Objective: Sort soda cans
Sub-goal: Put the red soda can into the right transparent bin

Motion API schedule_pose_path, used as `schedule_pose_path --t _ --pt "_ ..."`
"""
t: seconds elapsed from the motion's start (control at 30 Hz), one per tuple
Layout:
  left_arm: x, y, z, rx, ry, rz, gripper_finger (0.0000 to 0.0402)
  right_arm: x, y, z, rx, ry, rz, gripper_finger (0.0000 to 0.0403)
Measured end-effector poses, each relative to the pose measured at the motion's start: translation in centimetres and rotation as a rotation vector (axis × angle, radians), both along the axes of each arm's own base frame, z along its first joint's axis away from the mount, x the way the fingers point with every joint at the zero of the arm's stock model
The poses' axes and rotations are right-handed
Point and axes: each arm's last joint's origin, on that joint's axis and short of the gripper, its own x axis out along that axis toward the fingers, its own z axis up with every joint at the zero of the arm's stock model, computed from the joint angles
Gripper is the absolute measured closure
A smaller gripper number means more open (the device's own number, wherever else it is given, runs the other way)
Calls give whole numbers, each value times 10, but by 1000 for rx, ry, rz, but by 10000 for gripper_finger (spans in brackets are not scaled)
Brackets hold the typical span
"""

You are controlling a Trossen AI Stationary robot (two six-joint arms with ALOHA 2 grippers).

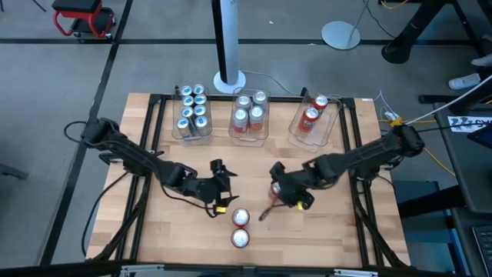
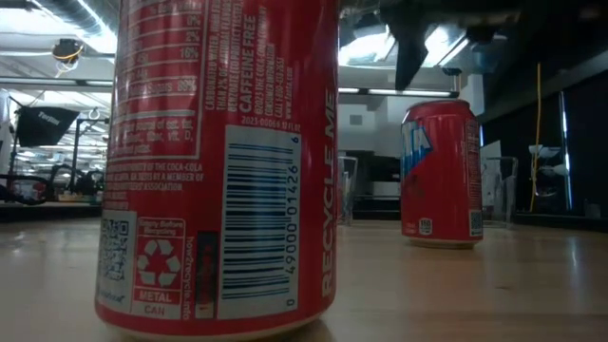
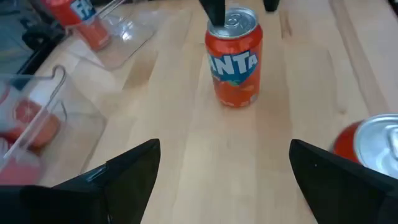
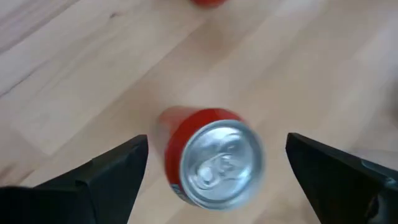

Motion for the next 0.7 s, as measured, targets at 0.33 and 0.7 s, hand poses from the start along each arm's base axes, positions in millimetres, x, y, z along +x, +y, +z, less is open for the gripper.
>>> schedule_pose_path --t 0.33,0.7 --pt "-7 0 2 -48 -18 34 57 17 -21 -16 56 77 -19 22" --pt "-7 0 2 -61 -20 45 57 25 -15 -30 47 97 21 22"
